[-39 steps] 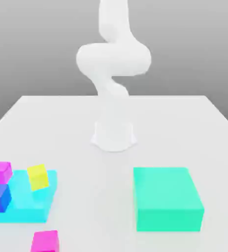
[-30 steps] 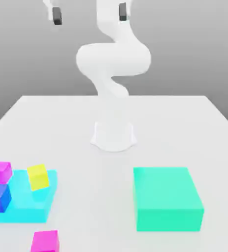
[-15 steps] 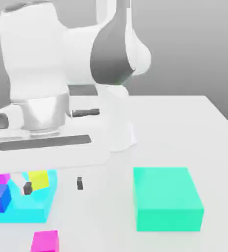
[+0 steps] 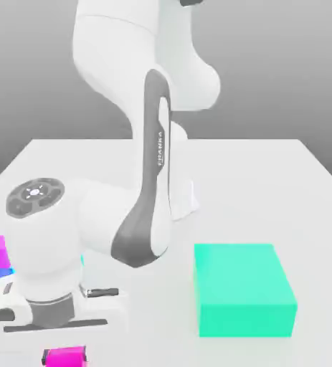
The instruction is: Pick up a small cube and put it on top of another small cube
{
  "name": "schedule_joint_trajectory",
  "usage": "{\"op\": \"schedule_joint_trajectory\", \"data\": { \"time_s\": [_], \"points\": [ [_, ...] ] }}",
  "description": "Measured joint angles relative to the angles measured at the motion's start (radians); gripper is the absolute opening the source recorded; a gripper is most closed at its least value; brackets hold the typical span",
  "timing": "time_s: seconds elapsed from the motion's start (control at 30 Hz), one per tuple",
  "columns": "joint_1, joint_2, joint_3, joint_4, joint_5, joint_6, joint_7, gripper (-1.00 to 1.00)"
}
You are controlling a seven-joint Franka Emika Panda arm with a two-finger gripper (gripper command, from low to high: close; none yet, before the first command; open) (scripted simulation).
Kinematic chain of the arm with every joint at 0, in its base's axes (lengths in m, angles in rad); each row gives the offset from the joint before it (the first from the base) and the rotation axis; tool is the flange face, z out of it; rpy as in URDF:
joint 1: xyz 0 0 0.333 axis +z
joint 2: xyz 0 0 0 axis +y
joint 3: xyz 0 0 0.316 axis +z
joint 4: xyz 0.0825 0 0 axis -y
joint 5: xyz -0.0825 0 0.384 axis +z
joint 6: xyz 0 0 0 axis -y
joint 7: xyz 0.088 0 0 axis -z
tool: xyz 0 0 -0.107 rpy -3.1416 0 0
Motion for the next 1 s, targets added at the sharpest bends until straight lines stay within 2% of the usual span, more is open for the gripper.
{"op": "schedule_joint_trajectory", "data": {
  "time_s": [0.07,0.2,0.37,0.5,0.67,0.73,0.87,0.9,1.0],
  "points": [
    [-0.001,0.003,0.001,0.001,0.0,0.003,-0.001,-1.0],
    [0.033,-0.121,-0.046,-0.028,-0.06,-0.092,0.044,-1.0],
    [-0.006,-0.292,-0.173,-0.108,-0.147,-0.173,0.126,-1.0],
    [-0.087,-0.427,-0.269,-0.18,-0.232,-0.224,0.205,-1.0],
    [-0.244,-0.586,-0.311,-0.274,-0.333,-0.279,0.298,-1.0],
    [-0.253,-0.584,-0.319,-0.296,-0.322,-0.258,0.295,-1.0],
    [-0.241,-0.478,-0.319,-0.316,-0.224,-0.144,0.225,-1.0],
    [-0.244,-0.449,-0.315,-0.32,-0.198,-0.116,0.206,1.0],
    [-0.244,-0.449,-0.315,-0.32,-0.198,-0.116,0.206,1.0]
  ]
}}
